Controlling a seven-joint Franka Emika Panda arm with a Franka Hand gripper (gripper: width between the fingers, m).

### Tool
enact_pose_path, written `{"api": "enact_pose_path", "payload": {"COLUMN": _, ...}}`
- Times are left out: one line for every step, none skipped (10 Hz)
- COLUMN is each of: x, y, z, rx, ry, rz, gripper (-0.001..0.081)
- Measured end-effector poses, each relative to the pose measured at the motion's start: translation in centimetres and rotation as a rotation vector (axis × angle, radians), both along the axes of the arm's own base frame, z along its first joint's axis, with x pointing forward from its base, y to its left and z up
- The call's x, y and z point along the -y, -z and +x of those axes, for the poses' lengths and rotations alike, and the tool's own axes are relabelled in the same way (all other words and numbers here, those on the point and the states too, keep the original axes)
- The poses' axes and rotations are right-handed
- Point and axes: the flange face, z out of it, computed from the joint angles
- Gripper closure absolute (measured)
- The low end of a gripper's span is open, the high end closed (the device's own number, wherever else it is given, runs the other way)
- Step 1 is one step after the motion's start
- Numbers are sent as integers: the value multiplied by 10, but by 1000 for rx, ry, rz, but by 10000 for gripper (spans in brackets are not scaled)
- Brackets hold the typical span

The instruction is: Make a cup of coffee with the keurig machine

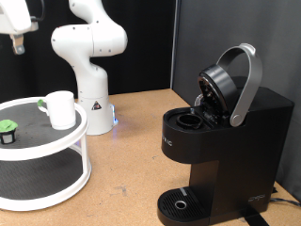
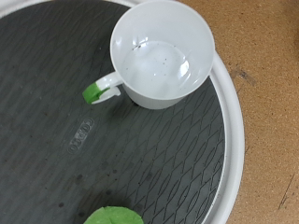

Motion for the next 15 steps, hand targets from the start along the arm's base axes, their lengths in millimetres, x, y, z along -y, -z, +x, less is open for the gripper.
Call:
{"api": "enact_pose_path", "payload": {"x": 3, "y": 11, "z": 2, "rx": 7, "ry": -16, "rz": -4, "gripper": 3}}
{"api": "enact_pose_path", "payload": {"x": 6, "y": 24, "z": 5, "rx": 10, "ry": -23, "rz": -15, "gripper": 3}}
{"api": "enact_pose_path", "payload": {"x": 8, "y": 37, "z": 11, "rx": 7, "ry": -26, "rz": -29, "gripper": 3}}
{"api": "enact_pose_path", "payload": {"x": 10, "y": 51, "z": 15, "rx": -9, "ry": -36, "rz": -37, "gripper": 3}}
{"api": "enact_pose_path", "payload": {"x": 11, "y": 64, "z": 19, "rx": -23, "ry": -56, "rz": -45, "gripper": 3}}
{"api": "enact_pose_path", "payload": {"x": 13, "y": 77, "z": 21, "rx": -31, "ry": -79, "rz": -51, "gripper": 3}}
{"api": "enact_pose_path", "payload": {"x": 14, "y": 83, "z": 23, "rx": -33, "ry": -96, "rz": -56, "gripper": 3}}
{"api": "enact_pose_path", "payload": {"x": 14, "y": 83, "z": 23, "rx": -33, "ry": -91, "rz": -55, "gripper": 3}}
{"api": "enact_pose_path", "payload": {"x": 14, "y": 84, "z": 22, "rx": -34, "ry": -115, "rz": -52, "gripper": 3}}
{"api": "enact_pose_path", "payload": {"x": 14, "y": 85, "z": 22, "rx": -33, "ry": -146, "rz": -51, "gripper": 3}}
{"api": "enact_pose_path", "payload": {"x": 15, "y": 87, "z": 22, "rx": -34, "ry": -167, "rz": -60, "gripper": 3}}
{"api": "enact_pose_path", "payload": {"x": 16, "y": 92, "z": 22, "rx": -32, "ry": -177, "rz": -83, "gripper": 3}}
{"api": "enact_pose_path", "payload": {"x": 16, "y": 97, "z": 24, "rx": -27, "ry": -183, "rz": -104, "gripper": 3}}
{"api": "enact_pose_path", "payload": {"x": 18, "y": 104, "z": 26, "rx": -20, "ry": -182, "rz": -120, "gripper": 3}}
{"api": "enact_pose_path", "payload": {"x": 20, "y": 112, "z": 28, "rx": -8, "ry": -178, "rz": -136, "gripper": 3}}
